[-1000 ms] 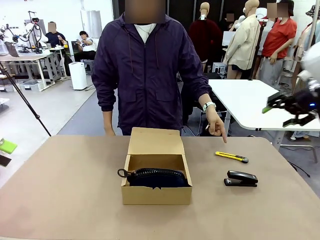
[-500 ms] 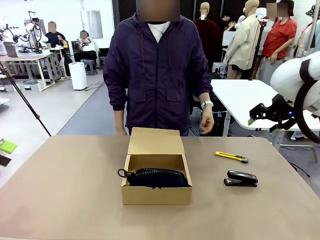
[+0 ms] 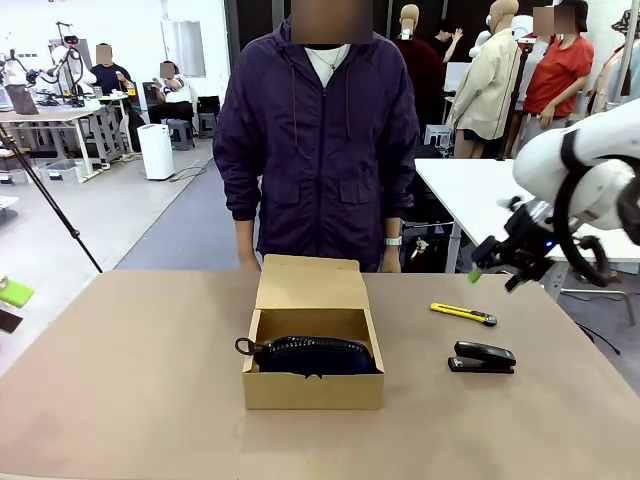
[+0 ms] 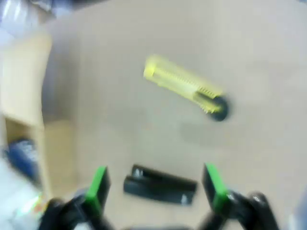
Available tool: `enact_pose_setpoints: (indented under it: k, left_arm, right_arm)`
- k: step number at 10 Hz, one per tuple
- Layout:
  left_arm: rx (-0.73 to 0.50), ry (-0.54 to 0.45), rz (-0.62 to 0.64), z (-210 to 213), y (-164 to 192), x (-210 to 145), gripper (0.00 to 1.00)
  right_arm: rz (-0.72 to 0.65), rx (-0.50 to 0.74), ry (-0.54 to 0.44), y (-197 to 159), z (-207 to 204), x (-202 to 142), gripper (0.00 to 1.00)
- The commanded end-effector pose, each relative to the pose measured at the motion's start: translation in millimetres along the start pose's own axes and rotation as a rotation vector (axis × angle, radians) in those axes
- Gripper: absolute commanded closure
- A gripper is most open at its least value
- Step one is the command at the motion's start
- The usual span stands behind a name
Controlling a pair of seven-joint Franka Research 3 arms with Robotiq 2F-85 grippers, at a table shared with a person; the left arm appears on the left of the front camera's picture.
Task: Pack the items into the box.
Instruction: Pick up the item indicated by the person and place it inside the Mailer Box.
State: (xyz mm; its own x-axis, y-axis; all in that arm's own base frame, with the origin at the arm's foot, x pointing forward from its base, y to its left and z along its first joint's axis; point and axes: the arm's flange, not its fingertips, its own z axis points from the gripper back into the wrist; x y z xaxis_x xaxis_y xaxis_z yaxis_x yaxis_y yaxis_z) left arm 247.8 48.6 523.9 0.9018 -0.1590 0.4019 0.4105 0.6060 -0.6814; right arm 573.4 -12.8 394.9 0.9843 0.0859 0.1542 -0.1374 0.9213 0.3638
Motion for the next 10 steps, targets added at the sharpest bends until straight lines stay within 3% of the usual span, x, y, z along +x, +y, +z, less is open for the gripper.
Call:
enact_pose_setpoints:
  k: [1,6,8,9,10]
  left_arm:
    - [0.0,-0.001,-0.015,1.4,2.6,-2.5,0.0]
    - [0.0,-0.001,-0.015,1.4,2.6,-2.5,0.0]
    - [0.0,-0.001,-0.015,1.4,2.6,-2.5,0.0]
    - [0.0,-0.001,-0.015,1.4,2.6,-2.5,0.0]
    - [0.0,-0.001,-0.015,1.4,2.6,-2.5,0.0]
  right_arm:
    - [0.177,-0.069,0.146,1.3,-12.2,36.9,0.0]
    - [0.039,-0.395,0.12,17.2,-63.4,36.4,0.0]
    - [-0.022,-0.425,0.076,16.2,-79.4,43.2,0.0]
    - [-0.023,-0.456,0.01,12.9,-81.7,48.2,0.0]
    - [0.029,-0.378,0.086,13.4,-67.9,44.0,0.0]
